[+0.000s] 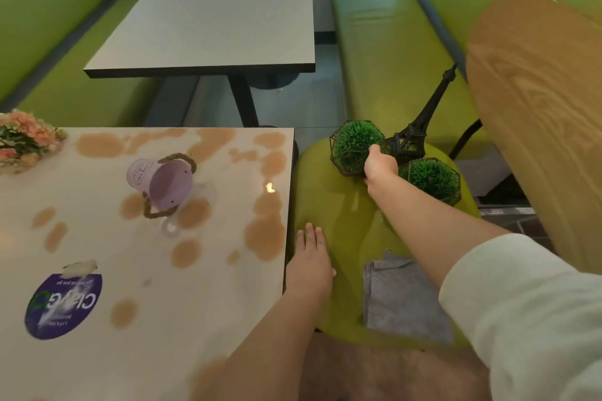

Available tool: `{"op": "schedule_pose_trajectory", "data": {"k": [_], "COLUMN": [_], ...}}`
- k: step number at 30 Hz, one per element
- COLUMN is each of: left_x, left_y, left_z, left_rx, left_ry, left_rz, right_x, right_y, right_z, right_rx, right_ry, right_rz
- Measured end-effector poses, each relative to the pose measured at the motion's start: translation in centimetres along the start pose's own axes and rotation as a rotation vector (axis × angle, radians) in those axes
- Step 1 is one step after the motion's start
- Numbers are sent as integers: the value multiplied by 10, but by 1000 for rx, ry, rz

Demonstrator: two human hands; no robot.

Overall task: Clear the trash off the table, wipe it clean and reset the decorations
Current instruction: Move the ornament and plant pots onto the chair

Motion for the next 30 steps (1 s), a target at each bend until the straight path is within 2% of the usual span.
{"op": "schedule_pose_trajectory", "data": {"k": [11,14,18,23,30], "left_x": [3,12,40,94,184], "left_y": [-6,-14,-22,-54,-159], "left_z": [5,16,32,46,64], "left_rx": [-4,-16,92,195,364], "left_ry": [-88,-150,-170,-10,197], "left_rz": [-29,-57,-85,-169,-46], "right_x": [30,53,89,157,256], "right_y": [30,50,62,61,78], "right_z": [8,13,14,-15,-97], "right_rx": [-15,94,339,477,297], "right_ry": [-226,-295,-329,-341,-416], "right_rz": [-51,-48,-19,78,265]}}
Point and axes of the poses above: each hand's wrist, its own x-axis away from the middle knuckle, its own z-axis out of the back of the hand, y = z × x, the point moved 2 cm from there along -x, towards the middle knuckle, and after that the axes turned 11 degrees about -y, right-handed, at the moved point
